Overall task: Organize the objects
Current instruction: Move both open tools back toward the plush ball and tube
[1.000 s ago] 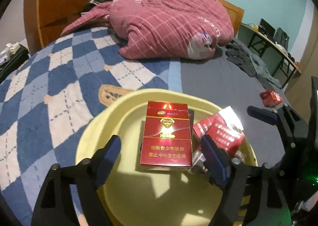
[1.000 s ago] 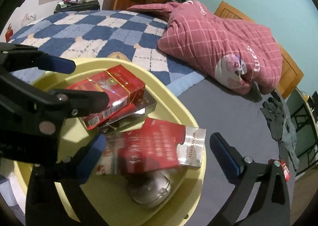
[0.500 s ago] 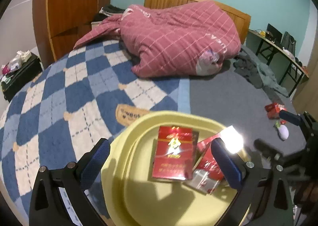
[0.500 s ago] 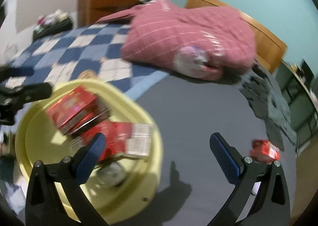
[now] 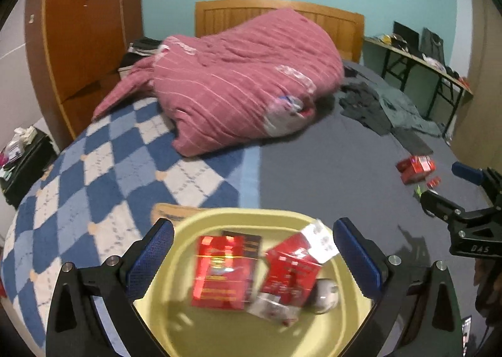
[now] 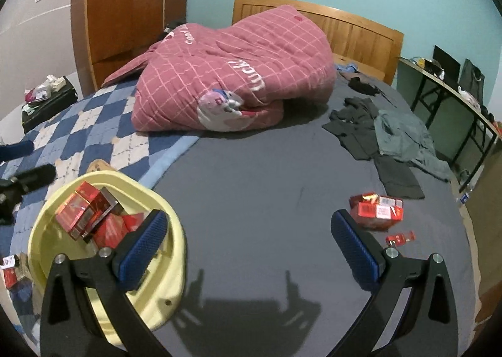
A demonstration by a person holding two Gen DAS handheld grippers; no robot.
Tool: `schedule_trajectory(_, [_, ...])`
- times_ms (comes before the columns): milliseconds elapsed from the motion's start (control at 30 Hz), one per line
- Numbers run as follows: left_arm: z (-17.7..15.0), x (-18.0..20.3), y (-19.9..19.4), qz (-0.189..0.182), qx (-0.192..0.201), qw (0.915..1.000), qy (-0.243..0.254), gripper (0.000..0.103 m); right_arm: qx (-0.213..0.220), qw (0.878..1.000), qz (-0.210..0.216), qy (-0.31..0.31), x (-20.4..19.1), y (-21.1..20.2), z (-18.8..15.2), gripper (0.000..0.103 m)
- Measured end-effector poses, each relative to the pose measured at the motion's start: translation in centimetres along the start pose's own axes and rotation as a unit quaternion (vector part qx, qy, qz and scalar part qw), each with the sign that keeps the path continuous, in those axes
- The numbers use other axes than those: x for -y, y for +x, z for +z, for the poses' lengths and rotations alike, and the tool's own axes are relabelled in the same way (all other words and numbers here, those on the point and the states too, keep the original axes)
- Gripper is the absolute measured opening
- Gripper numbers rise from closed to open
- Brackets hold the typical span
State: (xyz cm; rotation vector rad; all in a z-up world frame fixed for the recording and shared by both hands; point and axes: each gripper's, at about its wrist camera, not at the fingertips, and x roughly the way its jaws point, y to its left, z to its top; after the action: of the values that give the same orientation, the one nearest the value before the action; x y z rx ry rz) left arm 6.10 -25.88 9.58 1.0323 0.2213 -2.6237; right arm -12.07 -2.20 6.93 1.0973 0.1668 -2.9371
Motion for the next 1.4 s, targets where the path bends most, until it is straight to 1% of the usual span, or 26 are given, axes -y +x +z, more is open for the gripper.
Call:
schedule_trajectory(133, [0.0,3.1,1.9,-0.019,-0.014,0.9997,0.004,0.103,-0.01,1.0,-0.009,0.005,2.3,0.2,-1.7,0.103])
schedule_trajectory(200, [-0.2,4.8,2.9,-0.028,-0.022,0.9993,0.007,0.103,-0.015,1.0,-0.018,0.012,4.0,0.3,-2.7,0.103])
schedule_trajectory(433, [-1.2,11.6,7.0,-0.061,-0.051,0.9962,0.035,0.103,-0.042,0.996,-0.052,0.063,12.5,0.6,-7.0,0.103])
schedule_trajectory(633, [-1.8,17.9,10.3,-0.088,-0.069,0.9914,0.067,0.103,-0.045,0.991,-0.073,0.104,19.6,-0.2,-9.3,0.103])
schedule_trajectory(700, [-2.1,20.0,11.5,-0.1,-0.079,0.9884,0.083,0.103,-0.045,0.989,-0.082,0.114,21.7,-0.5,-9.7,0.103])
schedule_trajectory(733, [-2.3,21.5,12.0,-0.105,-0.081,0.9866,0.094,0.103,-0.045,0.988,-0.086,0.117,22.7,-0.6,-10.0,0.103])
schedule_trajectory(833, [-2.1,24.2,13.1,-0.122,-0.083,0.983,0.11,0.103,-0.042,0.986,-0.096,0.133,25.6,-1.0,-10.7,0.103])
schedule_trajectory(933, [-1.3,26.6,13.5,-0.148,-0.07,0.9783,0.127,0.103,-0.046,0.983,-0.102,0.145,27.6,-0.7,-11.2,0.103])
schedule_trajectory(1000, [-0.9,28.0,14.0,-0.172,-0.06,0.9732,0.14,0.103,-0.046,0.983,-0.102,0.147,28.7,-0.2,-11.5,0.103])
schedule_trajectory(1067, [-0.8,29.1,14.7,-0.183,-0.055,0.97,0.15,0.103,-0.038,0.985,-0.097,0.141,29.3,0.4,-11.5,0.103])
schedule_trajectory(1100, [-0.9,29.0,15.1,-0.188,-0.054,0.9686,0.153,0.103,-0.036,0.985,-0.093,0.138,29.5,0.8,-11.6,0.103])
schedule_trajectory(1167, [-1.3,29.9,16.4,-0.198,-0.06,0.9648,0.163,0.103,-0.037,0.987,-0.076,0.136,29.9,2.1,-11.5,0.103])
schedule_trajectory(1267, [-2.3,30.6,18.3,-0.203,-0.074,0.9614,0.17,0.103,-0.044,0.99,-0.054,0.125,29.9,4.1,-11.2,0.103])
schedule_trajectory(1333, [-2.9,30.4,19.3,-0.21,-0.088,0.9611,0.157,0.103,-0.042,0.992,-0.042,0.108,29.6,5.4,-11.0,0.103])
schedule_trajectory(1400, [-3.3,29.8,19.9,-0.216,-0.094,0.9605,0.149,0.103,-0.042,0.994,-0.031,0.099,29.2,6.9,-10.7,0.103])
